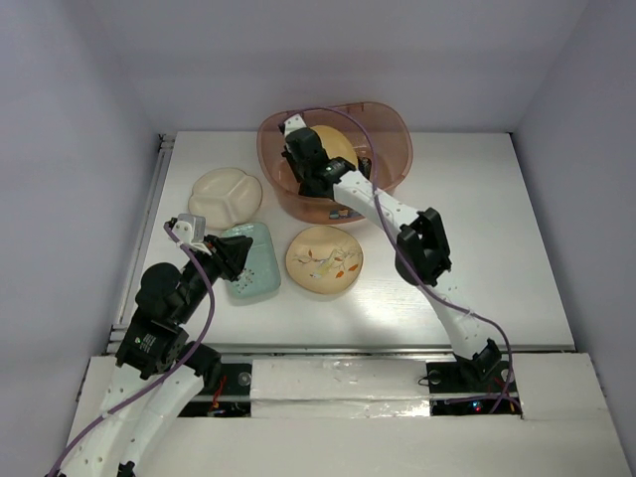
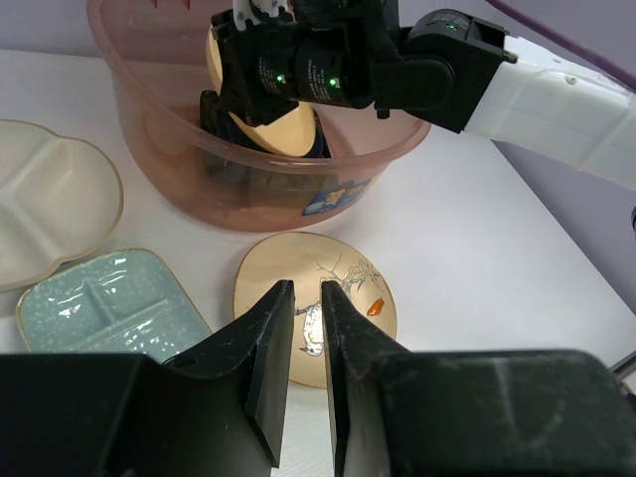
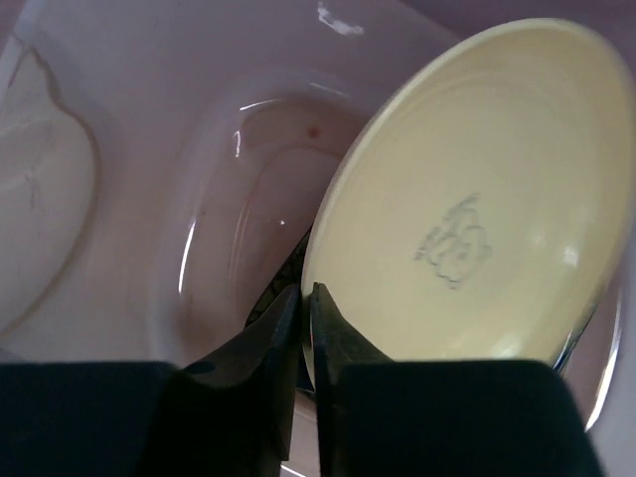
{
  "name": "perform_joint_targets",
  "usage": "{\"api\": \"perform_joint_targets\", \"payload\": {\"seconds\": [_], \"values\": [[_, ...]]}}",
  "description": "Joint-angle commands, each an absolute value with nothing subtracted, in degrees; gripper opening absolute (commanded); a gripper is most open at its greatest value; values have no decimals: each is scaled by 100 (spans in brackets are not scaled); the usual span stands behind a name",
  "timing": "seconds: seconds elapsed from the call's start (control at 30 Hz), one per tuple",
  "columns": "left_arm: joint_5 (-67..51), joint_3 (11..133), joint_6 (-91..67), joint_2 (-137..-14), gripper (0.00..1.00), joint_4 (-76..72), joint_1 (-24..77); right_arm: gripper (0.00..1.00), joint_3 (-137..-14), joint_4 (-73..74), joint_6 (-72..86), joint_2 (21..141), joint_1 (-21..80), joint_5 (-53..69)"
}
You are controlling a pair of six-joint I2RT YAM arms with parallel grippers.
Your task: Place the plates into the plastic bin on the countertop
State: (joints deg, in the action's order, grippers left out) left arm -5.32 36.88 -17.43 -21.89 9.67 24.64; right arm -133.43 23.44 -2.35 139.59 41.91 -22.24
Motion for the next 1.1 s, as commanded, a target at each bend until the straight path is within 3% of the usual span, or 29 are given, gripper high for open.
{"api": "perform_joint_targets", "payload": {"seconds": [0.0, 0.17, 0.33, 0.37, 0.53, 0.67, 0.73, 0.9, 0.93, 0.97, 1.07], "values": [[-536, 3779, -1749, -2162, 15, 756, 2426, 18, -13518, 2065, -88, 13676, 4140, -2004], [-519, 3779, -1749, -2162, 15, 765, 2426, 39, -13281, 2223, -70, 13440, 4087, -2267], [-510, 3779, -1749, -2162, 15, 765, 2426, 47, -12833, 2145, -9, 12588, 4087, -2329], [-510, 3779, -1749, -2171, 15, 765, 2426, 54, -12562, 2031, -9, 12368, 4087, -2303], [-492, 3771, -1758, -2171, 15, 765, 2426, 55, -11000, 1558, 763, 10238, 4087, -2014], [-518, 3779, -1758, -2171, 15, 756, 2426, 0, -8154, 23, 1999, 8120, 4087, -1215], [-553, 3779, -1749, -2171, 15, 747, 2426, 0, -6558, -377, 2493, 7474, 4087, -1002], [-598, 3779, -1749, -2223, 12, 721, 2426, 0, -4415, -475, 3822, 6304, 4087, -1668], [-589, 3771, -1749, -2232, 11, 721, 2426, 6, -4195, -492, 3962, 6258, 4087, -1722], [-589, 3788, -1740, -2259, 7, 721, 2426, 26, -3879, -570, 4120, 6258, 4087, -1697], [-554, 3797, -1749, -2311, 2, 729, 2426, 53, -3788, -614, 4411, 6705, 4087, -1539]]}}
